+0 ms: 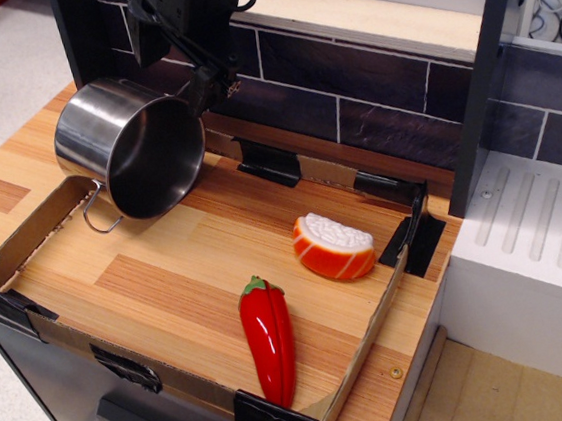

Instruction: Upright metal pot

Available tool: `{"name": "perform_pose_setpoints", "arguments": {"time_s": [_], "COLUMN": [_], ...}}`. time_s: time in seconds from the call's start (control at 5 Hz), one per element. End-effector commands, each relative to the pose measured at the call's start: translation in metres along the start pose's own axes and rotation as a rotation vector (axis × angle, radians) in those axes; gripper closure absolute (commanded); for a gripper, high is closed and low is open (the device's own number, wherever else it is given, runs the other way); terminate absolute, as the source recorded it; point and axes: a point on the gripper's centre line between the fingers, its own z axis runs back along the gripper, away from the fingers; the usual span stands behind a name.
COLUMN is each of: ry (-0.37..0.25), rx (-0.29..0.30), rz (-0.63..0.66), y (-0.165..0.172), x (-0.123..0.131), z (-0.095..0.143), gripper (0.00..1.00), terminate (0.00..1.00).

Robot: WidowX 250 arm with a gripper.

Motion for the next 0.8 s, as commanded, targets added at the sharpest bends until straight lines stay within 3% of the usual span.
{"name": "perform_pose_setpoints", "arguments": {"time_s": [0.0, 0.4, 0.6], "ry": [-0.007, 0.011, -0.009], "rx": [0.038, 0.056, 0.099], "rz": [0.012, -0.032, -0.076], "y": [0.012, 0.002, -0.002], "x": [0.004, 0.002, 0.001], "z": [-0.002, -0.018, -0.021], "gripper": [0.0, 0.0, 1.0], "terminate": [0.0, 0.0, 0.0]}}
